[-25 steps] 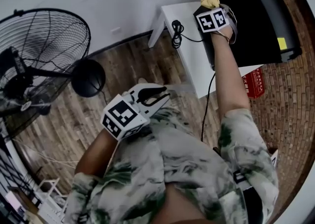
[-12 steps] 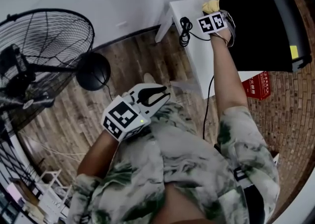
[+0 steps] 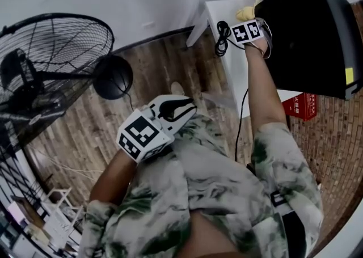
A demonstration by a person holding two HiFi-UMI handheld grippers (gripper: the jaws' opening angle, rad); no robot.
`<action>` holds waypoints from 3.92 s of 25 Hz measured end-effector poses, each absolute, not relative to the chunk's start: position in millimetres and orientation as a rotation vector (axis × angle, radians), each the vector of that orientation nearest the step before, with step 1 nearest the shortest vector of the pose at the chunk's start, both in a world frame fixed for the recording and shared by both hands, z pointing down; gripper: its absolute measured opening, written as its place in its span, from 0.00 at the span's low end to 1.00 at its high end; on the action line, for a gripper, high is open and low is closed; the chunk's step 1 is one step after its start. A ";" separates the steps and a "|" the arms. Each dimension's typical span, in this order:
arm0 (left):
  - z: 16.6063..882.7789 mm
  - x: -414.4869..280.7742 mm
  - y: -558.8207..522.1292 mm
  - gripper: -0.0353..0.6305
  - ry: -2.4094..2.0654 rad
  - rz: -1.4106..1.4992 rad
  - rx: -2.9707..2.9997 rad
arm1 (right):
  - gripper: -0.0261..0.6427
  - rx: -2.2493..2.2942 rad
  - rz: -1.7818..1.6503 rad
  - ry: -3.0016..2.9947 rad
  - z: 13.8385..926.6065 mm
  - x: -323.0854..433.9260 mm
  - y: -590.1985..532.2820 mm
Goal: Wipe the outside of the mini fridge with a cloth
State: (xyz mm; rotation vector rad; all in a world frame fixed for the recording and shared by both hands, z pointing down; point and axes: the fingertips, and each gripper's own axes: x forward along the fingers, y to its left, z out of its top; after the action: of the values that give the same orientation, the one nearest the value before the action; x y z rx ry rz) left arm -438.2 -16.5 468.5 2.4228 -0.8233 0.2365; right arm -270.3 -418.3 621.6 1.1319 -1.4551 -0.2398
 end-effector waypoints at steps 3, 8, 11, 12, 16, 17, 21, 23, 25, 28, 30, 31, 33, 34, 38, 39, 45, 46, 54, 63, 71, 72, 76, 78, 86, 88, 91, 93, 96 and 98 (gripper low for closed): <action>469.1 -435.1 -21.3 0.18 -0.826 0.256 2.421 | 0.17 1.123 -0.213 -1.473 634.5 -269.2 -420.8; 471.1 -438.4 -23.8 0.18 -0.848 0.291 2.411 | 0.17 1.097 -0.175 -1.506 656.8 -271.9 -418.1; 476.4 -445.9 -26.7 0.18 -0.858 0.322 2.395 | 0.17 1.081 -0.139 -1.529 671.5 -275.5 -417.2; 477.1 -447.7 -28.0 0.18 -0.860 0.325 2.390 | 0.17 1.078 -0.125 -1.536 675.4 -275.9 -416.4; 476.0 -452.2 -30.0 0.18 -0.869 0.318 2.383 | 0.17 1.084 -0.051 -1.596 684.9 -275.1 -405.4; 474.9 -451.9 -29.7 0.18 -0.868 0.315 2.385 | 0.17 1.088 -0.032 -1.618 684.4 -274.9 -400.6; 469.0 -442.0 -23.0 0.18 -0.838 0.300 2.418 | 0.17 1.126 0.054 -1.703 674.5 -268.2 -373.1; 466.1 -436.3 -15.0 0.18 -0.814 0.289 2.433 | 0.17 1.156 0.082 -1.737 666.3 -262.7 -356.9; 462.7 -432.9 -4.5 0.18 -0.796 0.281 2.446 | 0.17 1.170 0.116 -1.763 660.6 -259.0 -336.3; 458.4 -430.3 12.5 0.18 -0.768 0.280 2.476 | 0.17 1.202 0.197 -1.785 655.6 -247.7 -298.0; 456.2 -427.5 23.6 0.18 -0.744 0.284 2.500 | 0.17 1.226 0.244 -1.825 647.4 -242.6 -272.5; 454.9 -425.7 29.6 0.18 -0.731 0.284 2.512 | 0.17 1.237 0.263 -1.857 640.6 -241.9 -259.8; 453.4 -422.5 44.5 0.18 -0.708 0.279 2.528 | 0.17 1.251 0.298 -1.933 624.5 -244.6 -228.8; 453.7 -421.4 52.3 0.18 -0.697 0.273 2.532 | 0.17 1.252 0.315 -1.958 617.8 -244.6 -210.0; 460.9 -416.2 74.1 0.18 -0.649 0.256 2.544 | 0.17 1.264 0.388 -2.006 595.7 -230.7 -138.2; 462.9 -414.1 78.1 0.18 -0.636 0.257 2.547 | 0.17 1.268 0.403 -2.024 589.3 -227.5 -122.5; 466.9 -391.3 99.4 0.18 -0.555 0.267 2.564 | 0.17 1.287 0.564 -2.146 560.3 -207.5 -36.3; 466.7 -385.6 101.8 0.18 -0.542 0.272 2.570 | 0.17 1.285 0.581 -2.165 556.4 -203.2 -24.2; 474.9 -322.9 114.6 0.18 -0.515 0.334 2.594 | 0.17 1.240 0.672 -2.321 530.6 -153.5 41.4; 471.9 -192.4 125.0 0.18 -0.587 0.331 2.594 | 0.17 1.114 0.646 -2.454 502.3 -56.0 83.2; 452.7 -69.3 173.0 0.18 -0.631 0.345 2.606 | 0.17 1.026 0.600 -2.547 480.0 49.1 129.9; 453.3 -61.0 179.0 0.18 -0.642 0.344 2.599 | 0.17 1.017 0.607 -2.559 478.5 57.9 135.6; 460.1 -34.9 201.8 0.18 -0.668 0.355 2.570 | 0.17 0.994 0.622 -2.597 470.9 87.5 158.0; 462.6 -26.1 209.7 0.18 -0.681 0.372 2.565 | 0.17 0.987 0.629 -2.615 467.2 98.2 166.5; 455.8 2.0 227.3 0.18 -0.716 0.380 2.579 | 0.17 0.950 0.626 -2.662 458.3 122.3 191.9; 456.6 3.0 230.8 0.18 -0.723 0.390 2.579 | 0.17 0.942 0.625 -2.660 460.1 122.4 196.6; 460.7 2.3 237.8 0.18 -0.724 0.412 2.572 | 0.17 0.930 0.616 -2.677 460.3 121.3 205.0; 465.2 2.2 243.6 0.18 -0.720 0.435 2.565 | 0.17 0.943 0.618 -2.679 460.7 123.8 210.0; 470.5 4.6 249.1 0.18 -0.706 0.474 2.565 | 0.17 0.977 0.639 -2.685 460.1 131.2 216.9; 471.1 10.2 247.6 0.18 -0.690 0.493 2.573 | 0.17 1.000 0.640 -2.691 458.6 137.2 219.7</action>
State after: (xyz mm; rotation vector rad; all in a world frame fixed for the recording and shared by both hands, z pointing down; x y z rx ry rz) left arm 10.2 247.6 471.1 2.5732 -0.6899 0.4932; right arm 137.2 219.7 458.6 1.0002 -2.6914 0.6397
